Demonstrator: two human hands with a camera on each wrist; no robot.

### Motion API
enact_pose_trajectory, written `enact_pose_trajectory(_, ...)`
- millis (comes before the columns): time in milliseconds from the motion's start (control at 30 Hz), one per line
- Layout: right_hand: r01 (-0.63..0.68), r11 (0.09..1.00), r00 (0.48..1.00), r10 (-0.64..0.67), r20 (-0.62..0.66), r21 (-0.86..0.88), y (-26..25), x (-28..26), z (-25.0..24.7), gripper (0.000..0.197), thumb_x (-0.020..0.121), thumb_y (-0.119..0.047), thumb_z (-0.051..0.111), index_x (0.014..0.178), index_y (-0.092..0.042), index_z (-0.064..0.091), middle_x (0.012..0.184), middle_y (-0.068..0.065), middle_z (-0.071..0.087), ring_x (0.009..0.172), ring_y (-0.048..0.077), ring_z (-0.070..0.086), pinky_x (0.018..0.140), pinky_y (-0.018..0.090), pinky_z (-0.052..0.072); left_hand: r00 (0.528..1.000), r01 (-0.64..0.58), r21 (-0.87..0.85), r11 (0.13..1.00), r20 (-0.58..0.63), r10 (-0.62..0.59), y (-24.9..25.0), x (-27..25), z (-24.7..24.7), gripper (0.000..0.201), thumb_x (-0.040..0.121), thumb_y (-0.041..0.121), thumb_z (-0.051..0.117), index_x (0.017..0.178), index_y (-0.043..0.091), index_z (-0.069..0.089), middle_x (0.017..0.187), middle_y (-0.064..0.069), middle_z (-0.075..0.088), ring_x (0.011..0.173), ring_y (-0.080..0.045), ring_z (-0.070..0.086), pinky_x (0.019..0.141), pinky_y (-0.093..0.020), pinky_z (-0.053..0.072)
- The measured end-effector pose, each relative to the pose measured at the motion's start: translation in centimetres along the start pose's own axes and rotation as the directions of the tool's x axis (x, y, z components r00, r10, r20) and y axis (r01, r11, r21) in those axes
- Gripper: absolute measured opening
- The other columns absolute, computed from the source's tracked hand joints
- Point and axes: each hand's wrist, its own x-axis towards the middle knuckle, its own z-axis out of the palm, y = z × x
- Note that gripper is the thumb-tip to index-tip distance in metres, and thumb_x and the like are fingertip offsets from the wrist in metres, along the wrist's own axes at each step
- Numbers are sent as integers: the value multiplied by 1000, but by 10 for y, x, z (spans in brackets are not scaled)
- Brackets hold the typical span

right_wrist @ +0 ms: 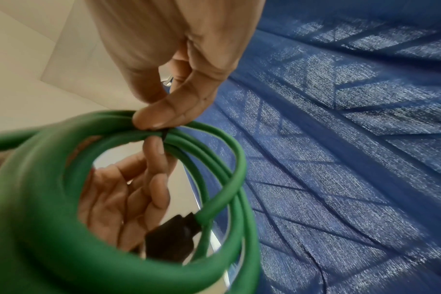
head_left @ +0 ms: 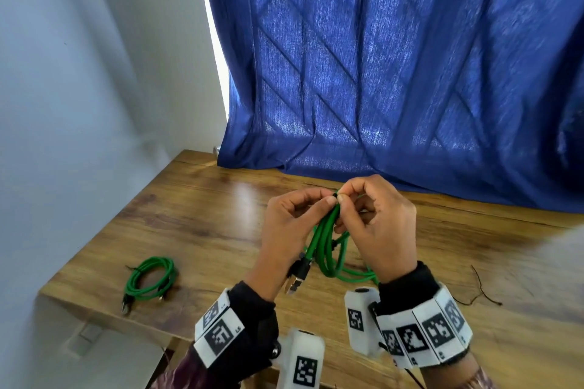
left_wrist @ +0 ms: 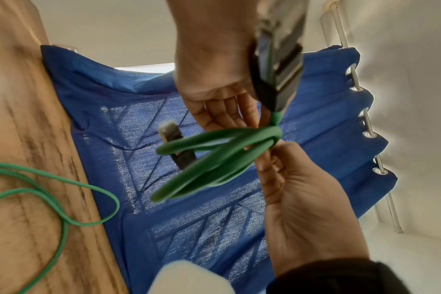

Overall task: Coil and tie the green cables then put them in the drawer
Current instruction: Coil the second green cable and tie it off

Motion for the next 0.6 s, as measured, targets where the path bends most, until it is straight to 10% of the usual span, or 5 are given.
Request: enact_pose_trajectory(600,-230,965,971,218,100,129,6,6,-7,24,76,-3,72,90,-24,72,78,0,67,65,11,67,62,25,56,998,55,5,998,13,-55,1,3,2,12,81,-2,63,83,8,70,78,-1,71,74,-12,67,68,-21,53)
